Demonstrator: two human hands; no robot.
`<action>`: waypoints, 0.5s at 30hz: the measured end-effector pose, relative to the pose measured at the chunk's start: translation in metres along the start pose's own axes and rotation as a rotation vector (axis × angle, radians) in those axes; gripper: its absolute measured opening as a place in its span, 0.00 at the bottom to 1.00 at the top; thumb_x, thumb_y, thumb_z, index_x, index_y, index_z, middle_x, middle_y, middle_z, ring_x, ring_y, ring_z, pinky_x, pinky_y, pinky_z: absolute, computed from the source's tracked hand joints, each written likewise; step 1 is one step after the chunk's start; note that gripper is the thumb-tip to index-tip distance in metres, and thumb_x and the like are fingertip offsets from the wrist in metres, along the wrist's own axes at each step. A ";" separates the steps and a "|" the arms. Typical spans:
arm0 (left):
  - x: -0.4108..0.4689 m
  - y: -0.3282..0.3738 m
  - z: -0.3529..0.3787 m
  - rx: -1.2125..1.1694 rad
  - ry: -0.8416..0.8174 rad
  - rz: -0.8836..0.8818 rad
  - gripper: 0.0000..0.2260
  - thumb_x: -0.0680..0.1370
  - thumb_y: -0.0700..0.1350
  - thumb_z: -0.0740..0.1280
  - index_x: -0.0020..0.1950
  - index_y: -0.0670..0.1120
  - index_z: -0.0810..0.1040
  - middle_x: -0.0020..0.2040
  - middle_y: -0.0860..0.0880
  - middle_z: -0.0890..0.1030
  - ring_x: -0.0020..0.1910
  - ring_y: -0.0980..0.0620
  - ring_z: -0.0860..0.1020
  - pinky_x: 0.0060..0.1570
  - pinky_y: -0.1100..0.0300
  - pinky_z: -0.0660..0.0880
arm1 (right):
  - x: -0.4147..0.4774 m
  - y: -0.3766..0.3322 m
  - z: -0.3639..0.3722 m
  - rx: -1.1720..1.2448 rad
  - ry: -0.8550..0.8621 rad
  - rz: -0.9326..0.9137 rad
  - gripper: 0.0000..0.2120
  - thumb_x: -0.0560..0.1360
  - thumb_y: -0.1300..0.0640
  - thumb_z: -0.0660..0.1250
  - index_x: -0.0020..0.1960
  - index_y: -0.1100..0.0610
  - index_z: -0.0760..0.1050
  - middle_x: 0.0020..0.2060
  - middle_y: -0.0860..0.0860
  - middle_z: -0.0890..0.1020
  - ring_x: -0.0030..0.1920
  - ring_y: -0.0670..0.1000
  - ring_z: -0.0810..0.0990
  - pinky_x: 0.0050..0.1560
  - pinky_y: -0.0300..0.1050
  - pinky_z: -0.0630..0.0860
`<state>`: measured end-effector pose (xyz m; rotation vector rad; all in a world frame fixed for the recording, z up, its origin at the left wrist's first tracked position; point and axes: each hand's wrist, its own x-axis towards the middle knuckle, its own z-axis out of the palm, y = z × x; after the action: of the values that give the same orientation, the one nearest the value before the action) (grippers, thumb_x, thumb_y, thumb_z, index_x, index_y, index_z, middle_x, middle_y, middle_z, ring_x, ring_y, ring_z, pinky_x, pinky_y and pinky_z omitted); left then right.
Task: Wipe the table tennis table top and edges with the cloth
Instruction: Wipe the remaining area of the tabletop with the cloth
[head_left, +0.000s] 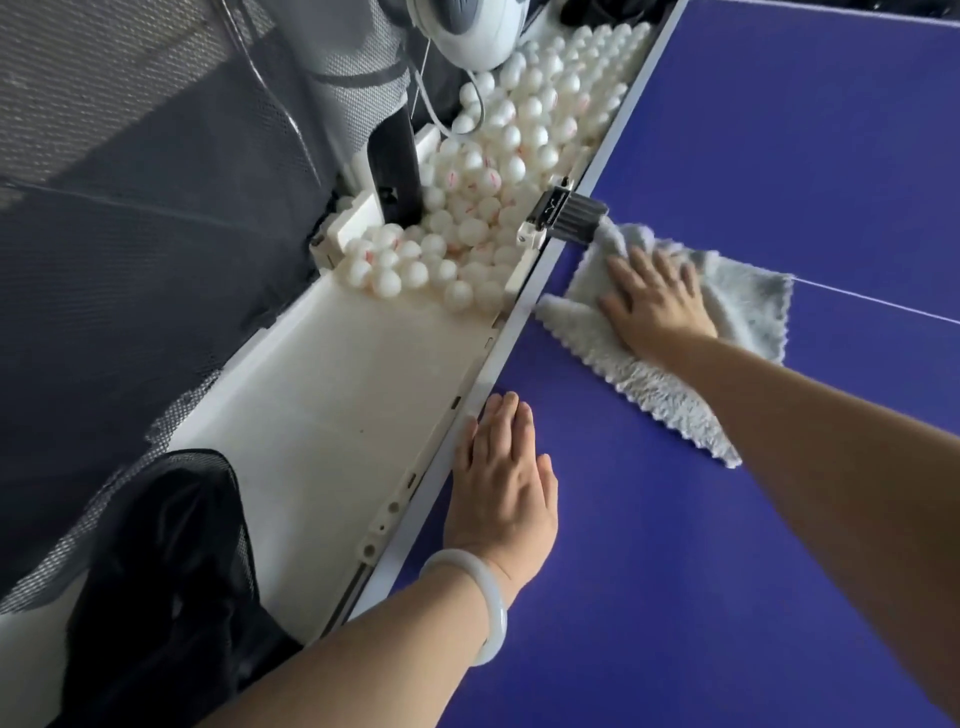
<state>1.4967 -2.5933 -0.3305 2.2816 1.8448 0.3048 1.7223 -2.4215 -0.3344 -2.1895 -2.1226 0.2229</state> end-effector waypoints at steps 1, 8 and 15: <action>0.001 0.000 0.000 0.001 0.002 -0.003 0.24 0.82 0.49 0.52 0.76 0.42 0.65 0.77 0.45 0.64 0.77 0.47 0.61 0.76 0.48 0.56 | 0.004 0.005 0.000 -0.009 -0.009 0.090 0.32 0.80 0.33 0.41 0.81 0.42 0.45 0.82 0.48 0.48 0.81 0.56 0.44 0.77 0.64 0.36; 0.000 0.001 0.001 0.022 0.010 -0.006 0.23 0.81 0.48 0.59 0.75 0.42 0.67 0.76 0.44 0.67 0.76 0.47 0.64 0.75 0.47 0.60 | 0.014 -0.033 -0.002 -0.015 -0.087 -0.084 0.30 0.80 0.32 0.40 0.80 0.39 0.46 0.81 0.45 0.48 0.81 0.56 0.45 0.76 0.69 0.38; 0.000 0.002 0.002 0.057 -0.019 -0.008 0.24 0.82 0.49 0.55 0.77 0.42 0.64 0.78 0.44 0.62 0.78 0.47 0.58 0.77 0.49 0.54 | -0.039 0.017 -0.005 0.005 0.055 0.406 0.32 0.81 0.39 0.43 0.81 0.51 0.53 0.81 0.53 0.53 0.81 0.58 0.48 0.77 0.66 0.42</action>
<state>1.4990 -2.5933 -0.3318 2.3046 1.8766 0.2320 1.7388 -2.4606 -0.3308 -2.5688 -1.6277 0.1892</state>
